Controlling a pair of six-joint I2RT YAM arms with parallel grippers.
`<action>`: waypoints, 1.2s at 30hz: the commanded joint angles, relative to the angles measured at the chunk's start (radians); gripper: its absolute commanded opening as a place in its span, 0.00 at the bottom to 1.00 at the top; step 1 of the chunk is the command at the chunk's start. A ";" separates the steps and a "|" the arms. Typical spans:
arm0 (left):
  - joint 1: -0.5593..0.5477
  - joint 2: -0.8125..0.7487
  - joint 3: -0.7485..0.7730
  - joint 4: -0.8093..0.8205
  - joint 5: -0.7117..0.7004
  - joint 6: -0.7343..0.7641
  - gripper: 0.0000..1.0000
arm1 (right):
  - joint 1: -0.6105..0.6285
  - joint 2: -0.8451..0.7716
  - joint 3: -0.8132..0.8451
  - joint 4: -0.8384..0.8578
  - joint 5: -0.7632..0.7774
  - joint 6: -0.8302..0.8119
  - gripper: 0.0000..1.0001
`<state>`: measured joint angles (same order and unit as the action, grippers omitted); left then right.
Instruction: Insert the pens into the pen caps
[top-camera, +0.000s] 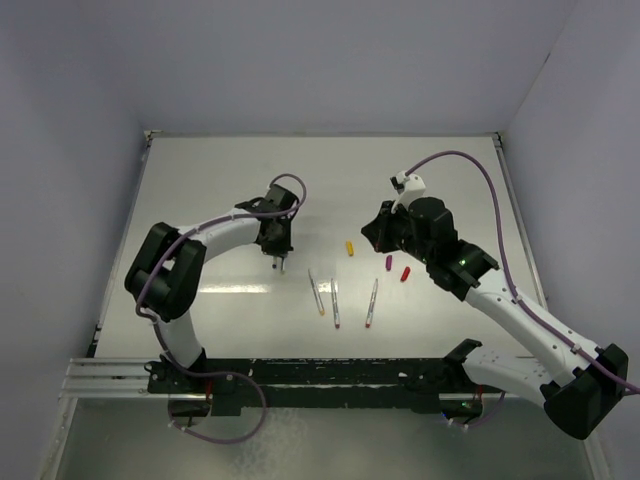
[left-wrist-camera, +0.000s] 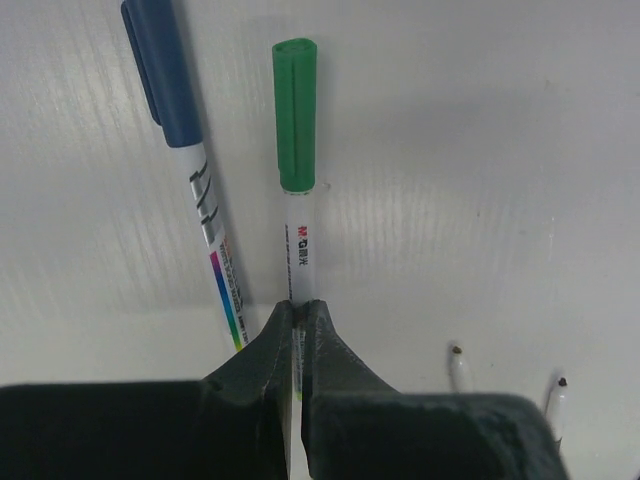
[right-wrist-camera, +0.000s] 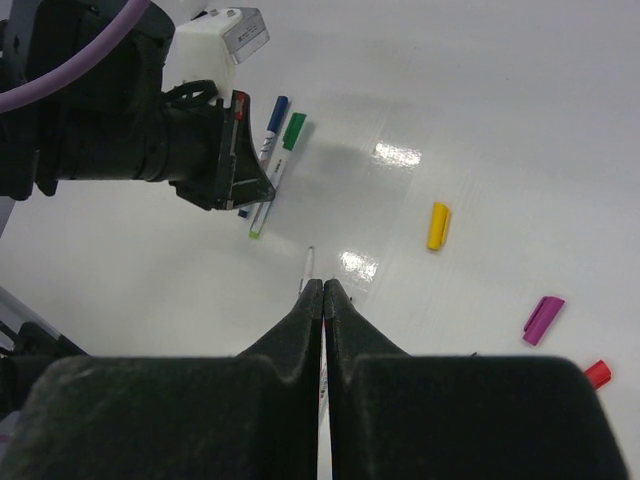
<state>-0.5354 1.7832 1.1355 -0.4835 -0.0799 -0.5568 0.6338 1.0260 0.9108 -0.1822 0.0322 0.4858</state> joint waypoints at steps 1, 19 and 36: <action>0.020 0.047 0.054 0.040 0.024 0.001 0.00 | 0.000 -0.010 0.019 0.024 -0.022 0.013 0.00; 0.020 0.043 0.086 0.049 0.054 -0.026 0.26 | 0.000 -0.012 -0.007 0.024 -0.015 -0.013 0.11; 0.018 -0.203 0.068 0.023 0.091 -0.037 0.35 | 0.000 0.104 0.004 0.008 -0.050 -0.057 0.18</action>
<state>-0.5175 1.6592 1.1934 -0.4519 -0.0063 -0.5827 0.6338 1.0695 0.8780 -0.1791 0.0170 0.4744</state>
